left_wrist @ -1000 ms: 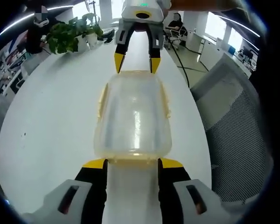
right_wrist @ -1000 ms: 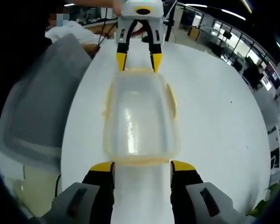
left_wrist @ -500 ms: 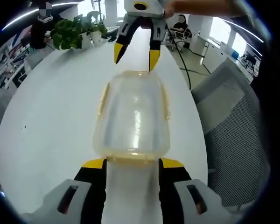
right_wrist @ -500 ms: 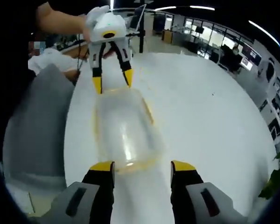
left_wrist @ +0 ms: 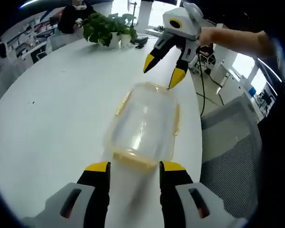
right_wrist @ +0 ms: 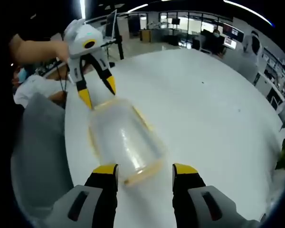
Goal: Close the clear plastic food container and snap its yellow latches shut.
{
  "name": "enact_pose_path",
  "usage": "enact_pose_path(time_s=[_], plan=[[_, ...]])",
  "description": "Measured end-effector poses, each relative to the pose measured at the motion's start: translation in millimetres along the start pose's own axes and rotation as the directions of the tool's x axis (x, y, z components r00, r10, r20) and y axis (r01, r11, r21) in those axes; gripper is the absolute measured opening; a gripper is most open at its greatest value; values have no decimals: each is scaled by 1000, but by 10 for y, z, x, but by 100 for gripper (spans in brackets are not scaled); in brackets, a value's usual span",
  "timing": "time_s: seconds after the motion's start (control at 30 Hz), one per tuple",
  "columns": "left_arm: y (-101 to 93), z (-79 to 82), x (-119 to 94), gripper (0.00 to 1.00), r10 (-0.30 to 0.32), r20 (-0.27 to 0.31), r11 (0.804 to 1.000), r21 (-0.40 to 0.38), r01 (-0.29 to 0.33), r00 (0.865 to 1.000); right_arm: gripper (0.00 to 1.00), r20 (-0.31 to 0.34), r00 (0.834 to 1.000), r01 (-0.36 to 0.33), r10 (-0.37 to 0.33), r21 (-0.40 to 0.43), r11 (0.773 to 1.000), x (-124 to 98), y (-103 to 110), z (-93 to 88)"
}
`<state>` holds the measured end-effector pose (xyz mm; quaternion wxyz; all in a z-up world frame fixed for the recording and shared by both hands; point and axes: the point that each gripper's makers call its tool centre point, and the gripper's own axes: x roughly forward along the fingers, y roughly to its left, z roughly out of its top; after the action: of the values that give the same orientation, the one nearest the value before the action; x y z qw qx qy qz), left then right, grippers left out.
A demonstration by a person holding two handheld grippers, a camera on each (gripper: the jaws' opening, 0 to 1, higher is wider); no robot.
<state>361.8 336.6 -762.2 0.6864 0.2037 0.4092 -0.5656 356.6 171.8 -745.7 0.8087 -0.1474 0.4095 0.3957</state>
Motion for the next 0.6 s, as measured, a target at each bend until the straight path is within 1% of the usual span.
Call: enact_pose_path(time_s=[0.07, 0.13, 0.17, 0.2, 0.23, 0.27, 0.37, 0.4, 0.43, 0.53, 0.6], plan=[[16, 10, -1, 40, 11, 8, 999, -44, -11, 1000, 44, -4, 1000, 6, -6, 49, 999, -1, 4, -9], [19, 22, 10, 40, 22, 18, 995, -94, -20, 1000, 43, -15, 1000, 27, -26, 54, 998, 6, -24, -36], [9, 38, 22, 40, 23, 29, 991, -129, -19, 999, 43, -21, 999, 33, -32, 70, 997, 14, -21, -50], [5, 31, 30, 40, 25, 26, 987, -160, -20, 999, 43, -28, 999, 38, -36, 93, 995, 16, -8, -66], [-1, 28, 44, 40, 23, 28, 984, -180, -18, 999, 43, -36, 998, 46, -42, 133, 990, 27, -3, -90], [3, 5, 59, 40, 29, 20, 975, -221, -23, 999, 42, -37, 998, 55, -50, 148, 987, 28, -13, -102], [15, -22, 70, 37, 51, 14, 954, -297, -44, 999, 41, -22, 998, 60, -57, 239, 969, 38, -26, -106], [13, -27, 74, 36, 52, 18, 940, -337, -43, 999, 41, -11, 998, 68, -68, 274, 959, 38, -54, -98], [15, -41, 77, 35, 54, 13, 932, -359, -46, 998, 41, -8, 998, 67, -68, 289, 955, 40, -58, -97], [26, -51, 80, 35, 70, 11, 914, -402, -59, 998, 40, -13, 996, 85, -85, 304, 949, 42, -88, -108], [25, -53, 81, 36, 72, 8, 911, -407, -63, 997, 40, -21, 996, 84, -81, 305, 949, 52, -67, -126]])
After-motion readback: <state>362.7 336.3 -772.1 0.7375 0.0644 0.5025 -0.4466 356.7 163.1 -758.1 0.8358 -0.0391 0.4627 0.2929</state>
